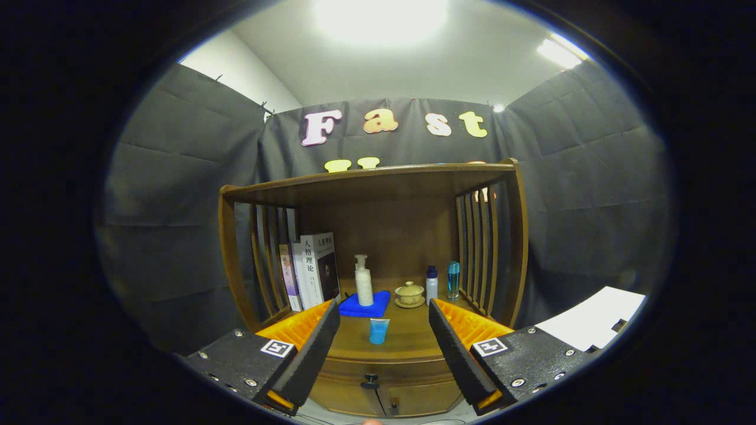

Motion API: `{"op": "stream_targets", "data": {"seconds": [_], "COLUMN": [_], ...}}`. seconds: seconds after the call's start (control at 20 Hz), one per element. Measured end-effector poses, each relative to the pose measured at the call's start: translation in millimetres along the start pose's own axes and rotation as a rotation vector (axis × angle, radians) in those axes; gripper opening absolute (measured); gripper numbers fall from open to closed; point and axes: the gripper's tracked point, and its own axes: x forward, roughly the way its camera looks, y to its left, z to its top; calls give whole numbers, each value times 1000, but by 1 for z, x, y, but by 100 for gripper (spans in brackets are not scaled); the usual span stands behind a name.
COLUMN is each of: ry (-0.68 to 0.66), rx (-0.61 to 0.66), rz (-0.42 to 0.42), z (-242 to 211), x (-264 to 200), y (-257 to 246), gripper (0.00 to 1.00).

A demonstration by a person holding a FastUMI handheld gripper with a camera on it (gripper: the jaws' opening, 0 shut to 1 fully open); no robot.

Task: Pull open the drawer, take out the items inside it, and place them on the countertop above the cabinet.

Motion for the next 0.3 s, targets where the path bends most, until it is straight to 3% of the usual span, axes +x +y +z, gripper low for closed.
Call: {"op": "stream_targets", "data": {"seconds": [0.3], "ry": [32], "rx": [-91], "rz": [53], "z": [-19], "x": [-8], "y": [51], "gripper": [95]}}
